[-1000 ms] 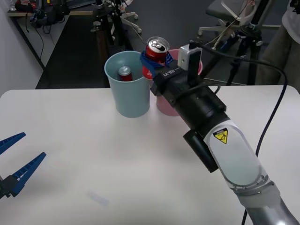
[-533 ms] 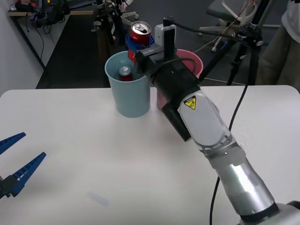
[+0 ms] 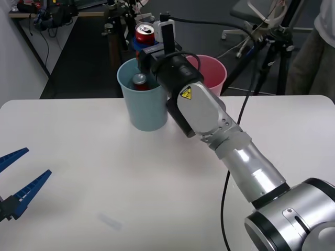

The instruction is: Grasp the object on the table and drop it into the matching bin: aluminum can to the light blue bin, PET bottle to the pink bin.

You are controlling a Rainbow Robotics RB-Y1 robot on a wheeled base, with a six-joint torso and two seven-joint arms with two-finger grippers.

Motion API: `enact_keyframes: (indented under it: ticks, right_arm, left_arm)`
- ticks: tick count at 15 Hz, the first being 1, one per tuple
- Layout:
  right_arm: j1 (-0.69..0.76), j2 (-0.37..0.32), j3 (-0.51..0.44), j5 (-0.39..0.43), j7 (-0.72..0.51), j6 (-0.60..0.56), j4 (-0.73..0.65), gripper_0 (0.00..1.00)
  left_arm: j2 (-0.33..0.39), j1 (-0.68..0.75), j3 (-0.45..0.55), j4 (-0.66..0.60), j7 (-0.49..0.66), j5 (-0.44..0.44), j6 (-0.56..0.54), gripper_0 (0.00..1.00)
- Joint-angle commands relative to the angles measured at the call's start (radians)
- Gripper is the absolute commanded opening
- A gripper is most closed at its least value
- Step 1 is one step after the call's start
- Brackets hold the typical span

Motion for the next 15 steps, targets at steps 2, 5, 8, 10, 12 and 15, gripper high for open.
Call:
enact_keyframes:
  ticks: [2,5,8,10,12,15]
  right_arm:
    - [-0.032,0.006,0.003,0.001,0.002,0.006,0.062,0.0]
    - [-0.032,0.006,0.003,0.003,0.004,0.006,0.064,0.0]
    - [-0.032,0.006,0.003,0.003,-0.001,0.006,0.064,0.07]
    - [-0.032,0.006,0.0,-0.002,0.001,0.006,0.064,0.95]
    - [-0.033,0.004,-0.002,-0.003,0.004,0.006,0.064,1.0]
    - [-0.033,0.004,0.0,-0.003,0.008,0.006,0.064,1.0]
  left_arm:
    - [0.0,0.0,0.0,0.0,0.0,0.0,0.0,1.0]
    - [0.0,0.0,0.0,0.0,0.0,0.0,0.0,1.0]
    - [0.0,0.0,0.0,0.0,0.0,0.0,0.0,1.0]
    - [0.0,0.0,0.0,0.0,0.0,0.0,0.0,1.0]
    - [0.0,0.0,0.0,0.0,0.0,0.0,0.0,1.0]
    - [0.0,0.0,0.0,0.0,0.0,0.0,0.0,1.0]
